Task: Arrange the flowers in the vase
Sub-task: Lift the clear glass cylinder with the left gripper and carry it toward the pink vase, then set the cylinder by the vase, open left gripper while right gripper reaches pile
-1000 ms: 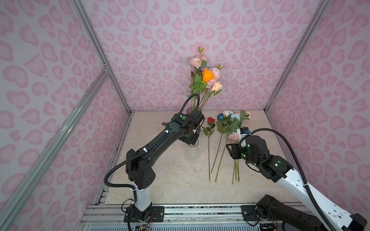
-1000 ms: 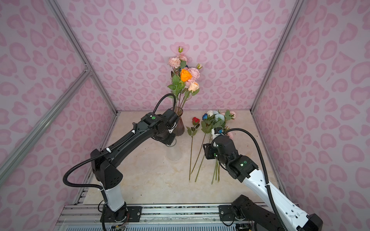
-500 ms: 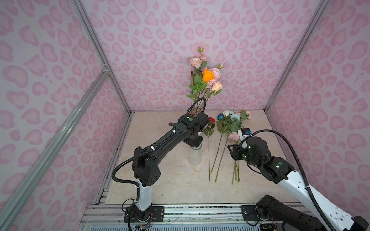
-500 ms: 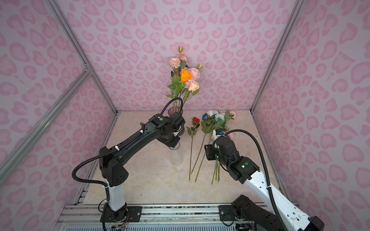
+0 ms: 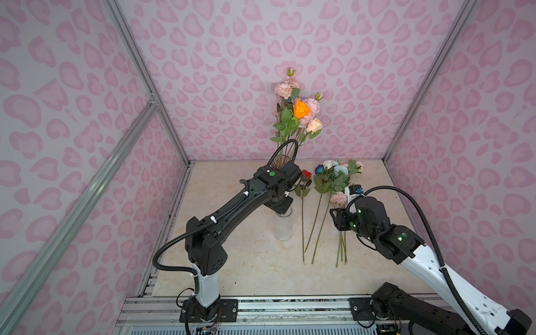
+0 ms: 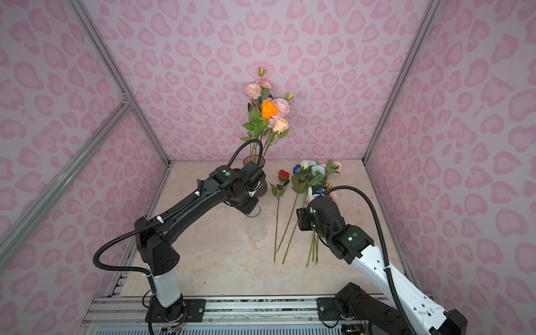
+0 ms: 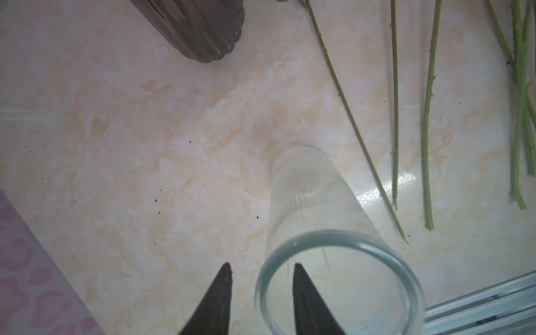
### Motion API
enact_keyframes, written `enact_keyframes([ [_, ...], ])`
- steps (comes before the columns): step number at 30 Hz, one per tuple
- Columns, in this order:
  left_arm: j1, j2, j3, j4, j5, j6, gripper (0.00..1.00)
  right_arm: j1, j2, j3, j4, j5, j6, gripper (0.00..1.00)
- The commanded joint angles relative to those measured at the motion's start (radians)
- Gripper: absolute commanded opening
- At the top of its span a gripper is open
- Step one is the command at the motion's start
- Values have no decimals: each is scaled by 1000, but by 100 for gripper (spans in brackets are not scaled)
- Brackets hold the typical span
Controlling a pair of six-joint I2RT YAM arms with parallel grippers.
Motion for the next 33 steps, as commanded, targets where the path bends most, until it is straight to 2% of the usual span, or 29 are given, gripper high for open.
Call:
enact_keyframes([
  [1, -2, -42, 22, 33, -14, 19, 46, -6, 10, 11, 1, 30, -11, 47],
  [8, -1, -110, 134, 59, -20, 50, 48, -19, 11, -4, 63, 90, -39, 46],
  [12, -1, -249, 112, 186, -73, 69, 48, -49, 14, -61, 164, 128, -43, 44],
  [14, -2, -374, -13, 350, -100, 83, 48, -78, 44, -67, 187, 125, -20, 43],
  [16, -1, -532, -216, 613, -146, 96, 52, -137, 113, -56, 198, 42, 6, 42],
  [19, 4, -738, -561, 1042, -267, 99, 71, -205, 260, -12, 221, -118, 5, 37],
  [22, 49, -833, -770, 1268, -326, 41, 82, -220, 425, 72, 209, -134, -9, 37],
  [26, 143, -825, -803, 1223, -321, -95, 83, -243, 638, 189, 187, -144, 9, 43],
  [30, 219, -817, -847, 1214, -231, -191, 83, -263, 808, 285, 202, -166, 21, 46],
  [33, 252, -815, -866, 1199, -179, -218, 83, -268, 926, 366, 182, -175, 1, 45],
])
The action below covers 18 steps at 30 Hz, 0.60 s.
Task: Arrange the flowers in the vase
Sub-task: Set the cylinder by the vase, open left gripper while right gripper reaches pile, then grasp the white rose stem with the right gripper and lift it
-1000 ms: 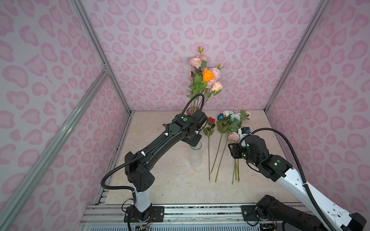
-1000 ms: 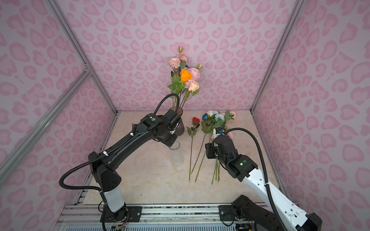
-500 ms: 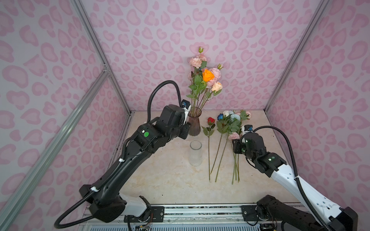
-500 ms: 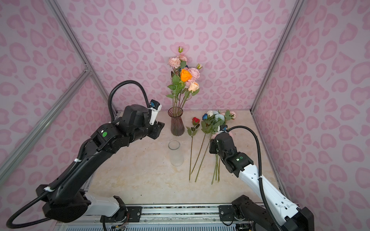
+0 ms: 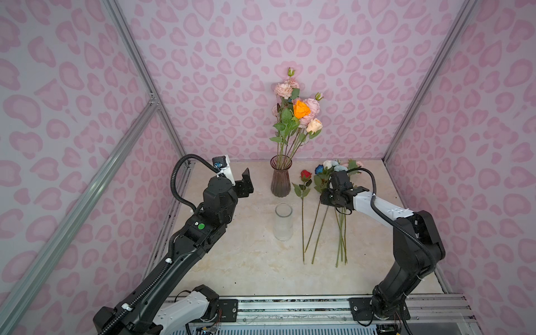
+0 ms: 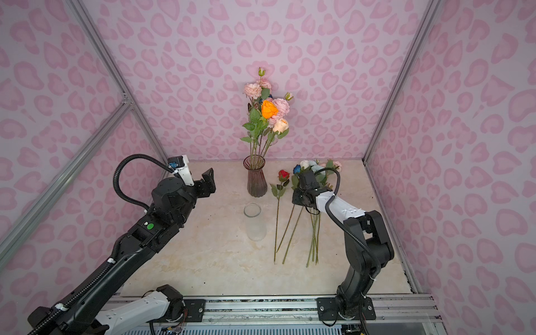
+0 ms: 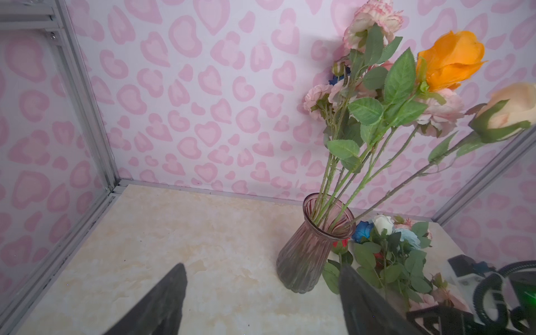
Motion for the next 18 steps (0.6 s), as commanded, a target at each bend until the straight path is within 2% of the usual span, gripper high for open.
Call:
enact_keyframes([
  [1, 21, 1, -14, 46, 59, -75, 83, -6, 103, 69, -19, -22, -9, 45],
  [4, 21, 4, -31, 56, 80, -52, 82, -22, 194, 124, -14, -74, 19, 38],
  [7, 21, 7, -32, 51, 52, -28, 83, -23, 248, 161, -2, -91, 30, 28],
  [11, 21, 8, -37, 60, 62, -11, 83, -27, 244, 186, -10, -85, 45, 3],
  [15, 21, 16, -33, 54, 76, -13, 82, -28, 124, 128, 52, -90, 72, 0],
  [18, 21, 16, -32, 56, 111, -25, 82, -19, 29, 102, 62, -47, 72, 0],
])
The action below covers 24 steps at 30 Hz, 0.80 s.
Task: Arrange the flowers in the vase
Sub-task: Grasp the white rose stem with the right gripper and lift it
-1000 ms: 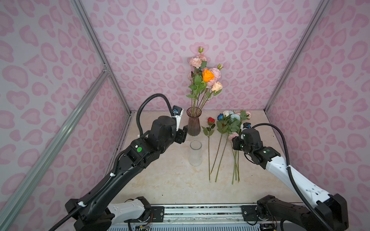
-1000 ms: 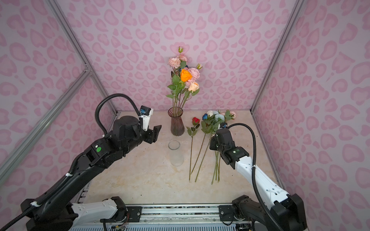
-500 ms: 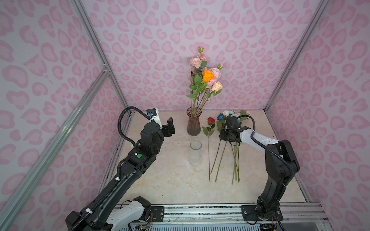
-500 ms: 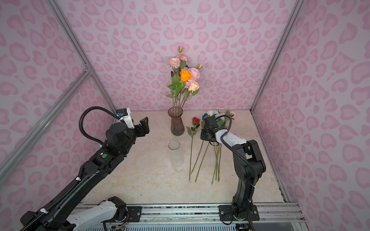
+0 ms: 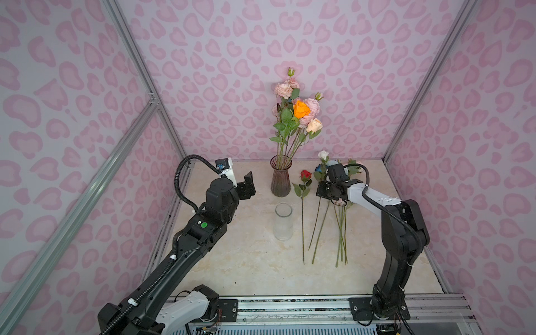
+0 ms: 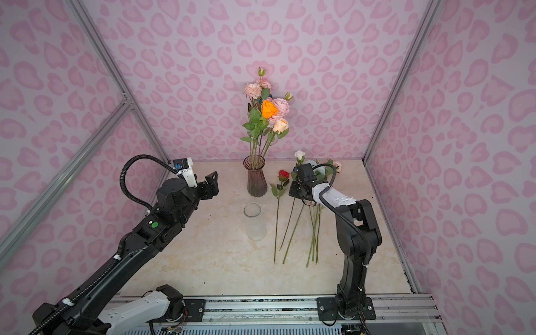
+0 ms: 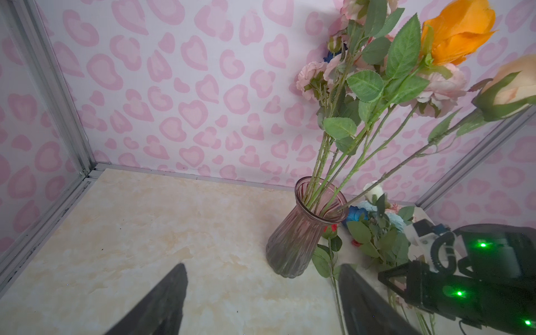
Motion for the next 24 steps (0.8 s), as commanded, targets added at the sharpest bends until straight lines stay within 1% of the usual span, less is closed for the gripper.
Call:
enact_keyframes([
  [1, 1, -1, 2, 36, 45, -1, 82, 10, -72, -29, 42, 46, 7, 0],
  [3, 1, -4, -3, 45, 77, -1, 82, 21, -139, -57, 50, 67, -5, 0],
  [5, 1, -7, -7, 57, 138, -2, 82, 34, -228, -103, 69, 100, -4, 0],
  [10, -12, -7, -15, 96, 346, 22, 77, 105, -502, -247, 99, 223, -21, 0],
  [12, -32, -5, -18, 108, 407, 39, 76, 132, -614, -313, 120, 254, -25, 0],
  [15, -82, 3, -17, 105, 463, 76, 76, 178, -784, -394, 116, 328, -20, 0],
  [17, -117, 7, -18, 107, 509, 101, 76, 222, -899, -449, 143, 369, -43, 0],
  [19, -134, 18, -19, 116, 582, 104, 76, 267, -988, -484, 181, 399, -67, 0],
  [22, -143, 46, -8, 122, 649, 83, 73, 349, -1073, -500, 246, 443, -130, 0],
  [24, -142, 56, 1, 113, 622, 66, 71, 398, -1083, -485, 294, 479, -172, 0],
])
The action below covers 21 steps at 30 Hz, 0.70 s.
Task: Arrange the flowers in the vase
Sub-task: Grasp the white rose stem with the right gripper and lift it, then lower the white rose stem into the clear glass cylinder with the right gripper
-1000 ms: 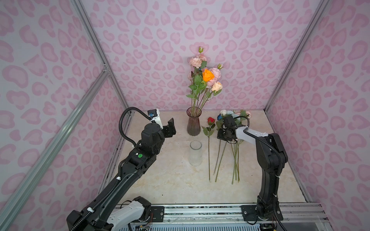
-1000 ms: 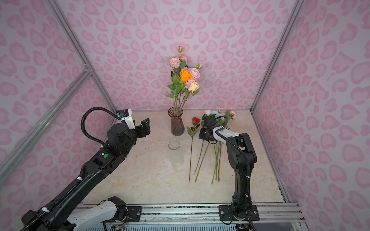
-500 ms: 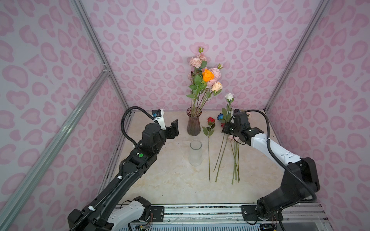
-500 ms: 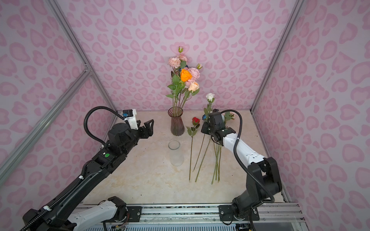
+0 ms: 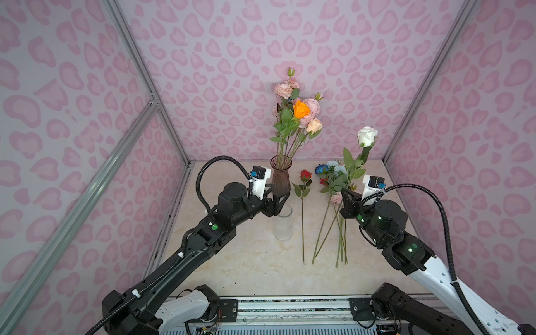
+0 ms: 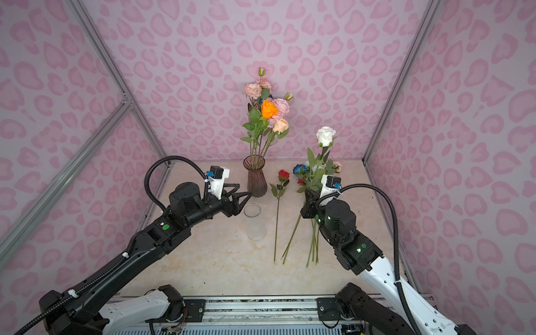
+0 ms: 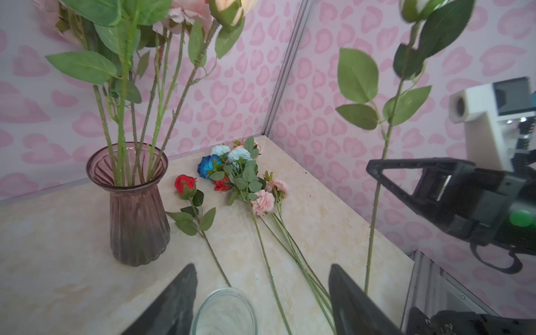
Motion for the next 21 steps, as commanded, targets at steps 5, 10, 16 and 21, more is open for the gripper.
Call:
enact_keyframes([
  [5, -2, -53, -20, 28, -350, -37, 70, 134, 115, 145, 234, 107, -217, 0],
  [10, 1, -96, -45, -3, -874, -75, 71, 188, 331, 373, 289, 56, -330, 0],
  [16, 6, -133, -60, 16, -882, -67, 72, 204, 513, 558, 353, 4, -401, 0],
  [21, 6, -134, -62, 16, -879, -68, 71, 204, 626, 666, 324, -18, -423, 0],
])
